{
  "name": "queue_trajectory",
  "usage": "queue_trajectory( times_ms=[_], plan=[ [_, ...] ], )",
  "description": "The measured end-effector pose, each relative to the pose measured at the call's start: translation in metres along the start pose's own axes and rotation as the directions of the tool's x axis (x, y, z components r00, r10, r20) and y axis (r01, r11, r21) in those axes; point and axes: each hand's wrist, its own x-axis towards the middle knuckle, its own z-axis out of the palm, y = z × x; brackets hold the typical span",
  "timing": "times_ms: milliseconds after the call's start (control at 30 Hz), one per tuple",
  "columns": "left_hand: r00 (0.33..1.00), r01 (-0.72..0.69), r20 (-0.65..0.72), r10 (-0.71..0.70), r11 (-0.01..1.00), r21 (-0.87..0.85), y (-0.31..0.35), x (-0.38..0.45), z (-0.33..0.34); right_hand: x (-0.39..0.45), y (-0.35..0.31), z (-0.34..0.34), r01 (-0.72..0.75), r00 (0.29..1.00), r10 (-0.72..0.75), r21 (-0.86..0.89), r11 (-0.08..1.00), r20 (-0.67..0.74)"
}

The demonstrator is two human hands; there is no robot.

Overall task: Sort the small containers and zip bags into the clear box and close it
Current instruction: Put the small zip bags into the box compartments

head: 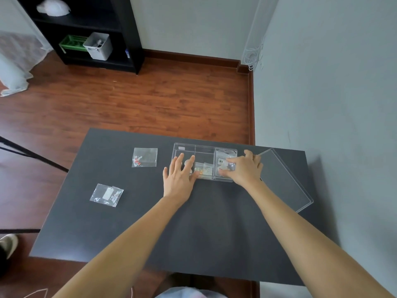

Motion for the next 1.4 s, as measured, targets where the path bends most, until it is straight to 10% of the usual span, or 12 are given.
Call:
queue_trajectory(
  times_ms=[600, 833, 1133, 1400],
  plan=[
    [0.999, -0.016, 0.031, 0.016, 1.0, 0.019, 0.003, 0.003, -0.014, 0.01, -0.009, -0.003, -0.017, 0.999, 0.014, -0.095, 0.995, -0.039],
    [0.982, -0.081, -0.181, 0.051, 0.983, -0.164, -0.008, -0.005, -0.042, 0.005, -0.047, -0.036, 0.098, 0.978, -0.091, 0.03, 0.995, -0.189],
    [0.898, 0.183, -0.331, -0.292, 0.928, -0.324, -0.112, -0.042, -0.086, -0.004, -0.156, -0.027, 0.371, 0.925, -0.355, 0.113, 0.922, -0.138],
    [0.794, 0.523, -0.157, -0.587, 0.792, -0.314, -0.176, -0.07, -0.073, -0.003, -0.219, 0.029, 0.49, 0.868, -0.494, 0.082, 0.868, 0.055]
  ],
)
